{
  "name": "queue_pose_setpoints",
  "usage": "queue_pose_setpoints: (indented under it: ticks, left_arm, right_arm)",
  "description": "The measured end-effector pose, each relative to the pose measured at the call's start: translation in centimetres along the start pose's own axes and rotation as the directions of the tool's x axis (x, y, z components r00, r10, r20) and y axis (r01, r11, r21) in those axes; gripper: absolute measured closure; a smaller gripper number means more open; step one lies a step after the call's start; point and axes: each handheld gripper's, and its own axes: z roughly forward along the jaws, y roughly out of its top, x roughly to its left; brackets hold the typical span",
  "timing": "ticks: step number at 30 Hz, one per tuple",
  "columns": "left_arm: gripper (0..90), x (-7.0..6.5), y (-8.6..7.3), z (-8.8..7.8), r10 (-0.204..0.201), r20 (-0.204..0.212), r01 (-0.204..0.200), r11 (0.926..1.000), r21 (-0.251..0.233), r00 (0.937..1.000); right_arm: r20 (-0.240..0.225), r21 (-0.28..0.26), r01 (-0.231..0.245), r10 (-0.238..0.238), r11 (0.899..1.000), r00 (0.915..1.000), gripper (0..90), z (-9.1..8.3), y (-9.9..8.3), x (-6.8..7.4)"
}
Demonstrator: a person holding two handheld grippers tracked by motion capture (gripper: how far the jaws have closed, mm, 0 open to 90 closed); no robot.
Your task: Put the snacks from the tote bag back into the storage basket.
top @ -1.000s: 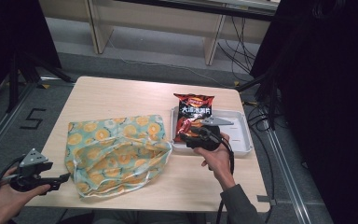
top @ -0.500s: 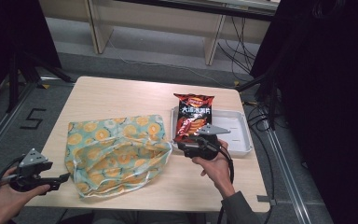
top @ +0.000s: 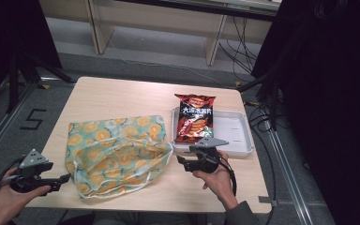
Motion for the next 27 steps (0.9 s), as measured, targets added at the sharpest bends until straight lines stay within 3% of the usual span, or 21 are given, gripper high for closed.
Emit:
queue_pose_setpoints:
  ticks: [4,5,7,10,15,16,19,21,23,24,25,27]
  left_arm:
    - [24.1,0.0,0.0,0.0,0.003,0.0,-0.003,1.0,-0.002,1.0]
    - [24.1,0.0,0.0,0.0,0.003,0.0,-0.003,1.0,-0.003,1.0]
    - [24.1,0.0,0.0,0.1,0.004,0.0,-0.004,1.0,-0.002,1.0]
    - [24.1,0.0,0.0,0.0,0.005,0.006,-0.005,1.0,0.002,1.0]
    - [24.1,-0.2,0.0,0.0,0.005,0.004,-0.005,1.0,0.0,1.0]
    - [24.1,-0.2,0.0,0.0,0.007,-0.002,-0.007,1.0,0.001,1.0]
    - [24.1,-0.3,0.0,0.1,-0.001,0.013,0.001,1.0,-0.003,0.9999]
    - [24.1,-0.3,0.0,0.0,0.01,0.0,-0.01,0.9999,0.001,0.9999]
    - [24.1,-0.3,0.0,0.1,0.009,0.0,-0.009,1.0,0.0,1.0]
    - [24.1,-0.3,0.0,0.1,-0.006,0.008,0.006,1.0,-0.005,1.0]
    - [24.1,-0.3,0.0,0.1,0.007,0.003,-0.007,1.0,-0.003,1.0]
    - [24.1,-0.3,0.1,0.0,0.012,0.001,-0.012,0.9999,0.009,0.9999]
  right_arm:
    - [0.005,0.012,-0.011,0.011,1.0,0.9999,36.6,0.0,-0.5,0.5]
    - [0.002,0.026,0.013,-0.014,1.0,0.9999,36.4,-0.1,-0.6,0.3]
    - [0.0,0.03,-0.006,0.006,1.0,1.0,35.8,-0.1,-1.1,0.7]
    - [-0.002,0.041,0.014,-0.014,0.999,0.9999,34.8,-0.3,-1.5,0.7]
    - [-0.008,0.07,0.005,-0.004,0.998,1.0,33.8,-0.6,-2.2,1.1]
    - [-0.004,0.069,0.022,-0.022,0.997,0.9998,33.8,-0.5,-2.3,1.1]
    - [-0.01,0.076,0.001,0.0,0.997,0.9999,33.5,-0.7,-2.6,1.5]
    - [-0.011,0.082,0.028,-0.027,0.996,0.9996,33.1,-0.7,-2.8,1.6]
    - [-0.011,0.078,0.011,-0.01,0.997,0.9999,33.0,-0.8,-2.9,1.8]
    - [-0.009,0.096,0.028,-0.027,0.995,0.9996,32.5,-0.9,-3.1,2.0]
    - [-0.017,0.094,0.021,-0.02,0.995,0.9997,32.4,-0.9,-3.2,2.1]
    - [-0.015,0.086,0.051,-0.05,0.995,0.9987,32.4,-0.8,-3.4,2.1]
